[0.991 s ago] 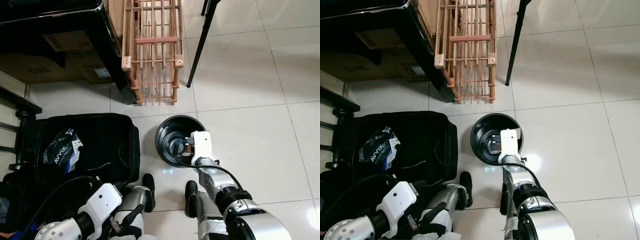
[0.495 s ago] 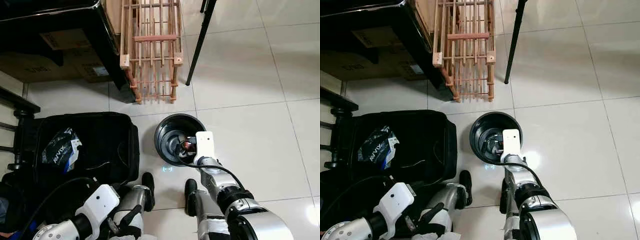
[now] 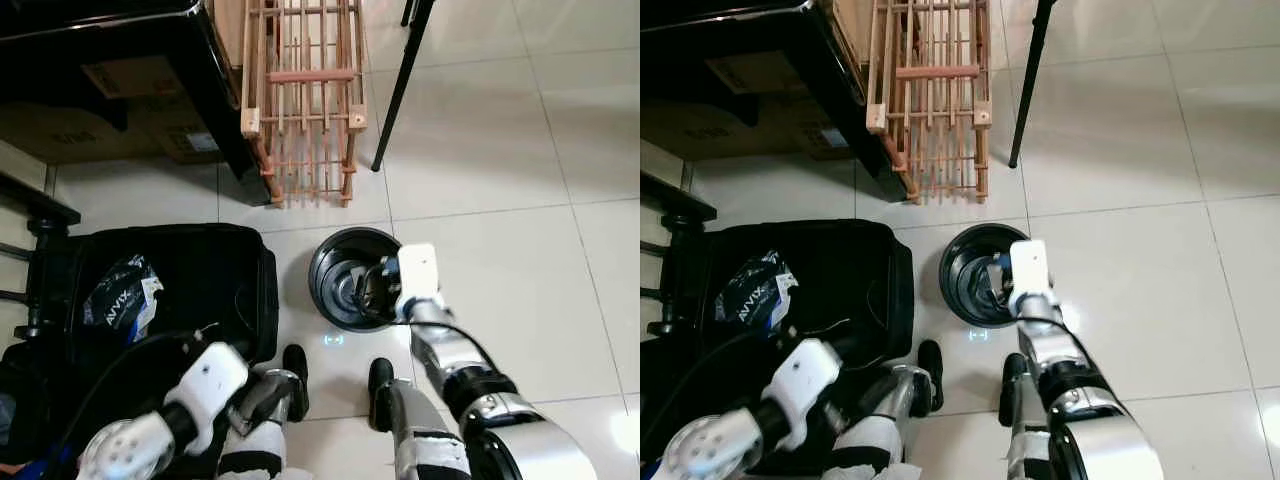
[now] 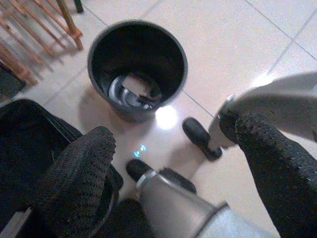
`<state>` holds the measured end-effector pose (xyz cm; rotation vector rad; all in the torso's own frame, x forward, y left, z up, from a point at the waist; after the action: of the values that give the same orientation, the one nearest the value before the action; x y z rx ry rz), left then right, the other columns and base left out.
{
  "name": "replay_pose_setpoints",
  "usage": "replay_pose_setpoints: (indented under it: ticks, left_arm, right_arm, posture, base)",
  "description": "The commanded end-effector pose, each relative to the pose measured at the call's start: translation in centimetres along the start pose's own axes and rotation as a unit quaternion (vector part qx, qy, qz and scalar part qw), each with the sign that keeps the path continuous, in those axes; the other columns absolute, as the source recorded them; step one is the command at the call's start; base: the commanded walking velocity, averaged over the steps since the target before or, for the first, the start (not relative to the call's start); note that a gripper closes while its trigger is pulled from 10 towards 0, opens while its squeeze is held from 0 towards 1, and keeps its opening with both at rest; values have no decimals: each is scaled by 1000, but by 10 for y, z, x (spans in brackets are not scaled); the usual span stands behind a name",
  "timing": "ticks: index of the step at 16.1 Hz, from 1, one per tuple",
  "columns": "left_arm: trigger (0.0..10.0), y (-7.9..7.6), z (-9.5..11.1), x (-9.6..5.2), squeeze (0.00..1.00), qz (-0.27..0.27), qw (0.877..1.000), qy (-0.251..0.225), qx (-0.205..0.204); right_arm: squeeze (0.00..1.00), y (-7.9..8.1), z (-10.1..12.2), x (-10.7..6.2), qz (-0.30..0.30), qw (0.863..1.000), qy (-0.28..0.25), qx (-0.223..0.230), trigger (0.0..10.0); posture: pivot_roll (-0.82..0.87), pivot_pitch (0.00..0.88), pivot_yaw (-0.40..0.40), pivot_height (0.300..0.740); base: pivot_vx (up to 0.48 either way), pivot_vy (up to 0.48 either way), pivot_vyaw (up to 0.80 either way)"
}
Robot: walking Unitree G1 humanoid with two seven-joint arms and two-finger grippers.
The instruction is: Picking trash to rubbish bin
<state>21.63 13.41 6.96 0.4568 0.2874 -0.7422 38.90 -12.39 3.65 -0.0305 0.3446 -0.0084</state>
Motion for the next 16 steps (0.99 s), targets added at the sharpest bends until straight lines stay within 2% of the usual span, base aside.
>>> replay_pose_setpoints:
  ticks: [1,5,8,11,14,16]
  left_arm:
    - [10000,-5,-9,2,0,-4,1000,12,-10]
    - [10000,11,6,27,0,21,999,-23,-16]
    - [10000,27,18,42,0,56,997,-50,-31]
    - [10000,46,31,55,0,97,991,-77,-50]
    - [10000,58,43,66,0,124,986,-97,-61]
    - [10000,63,52,74,0,141,981,-113,-75]
  right_arm:
    - [1000,-7,-15,-6,1,1000,5,-13,10000]
    - [1000,-48,2,-13,-35,998,-41,-17,10000]
    - [1000,-62,13,-23,-39,996,-69,-26,10000]
    - [1000,-85,26,-36,-64,993,-95,-32,10000]
    - [1000,-95,35,-49,-73,991,-108,-38,10000]
    - [1000,-91,36,-59,-58,991,-109,-49,10000]
  posture:
    - [207,425,35,740]
    - [161,343,28,740]
    - [125,281,21,740]
    - [89,220,16,740]
    - [59,168,18,740]
    - [43,143,20,740]
  base:
    - [0,0,0]
    - [0,0,0]
    - [0,0,0]
    - [0,0,0]
    - [0,0,0]
    - [0,0,0]
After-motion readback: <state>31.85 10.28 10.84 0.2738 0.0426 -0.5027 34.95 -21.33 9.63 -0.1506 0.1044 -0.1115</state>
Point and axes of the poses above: a point about 5 cm out from each wrist's last joint towards the gripper, its own x axis pointing out of the wrist towards the gripper, its own z axis along the axis of the wrist's last joint, y = z × x, the point moved 5 cm from there along x, pointing out of the wrist towards the gripper, and after that the axes turned 7 degrees about x, right-handed, at the moved point
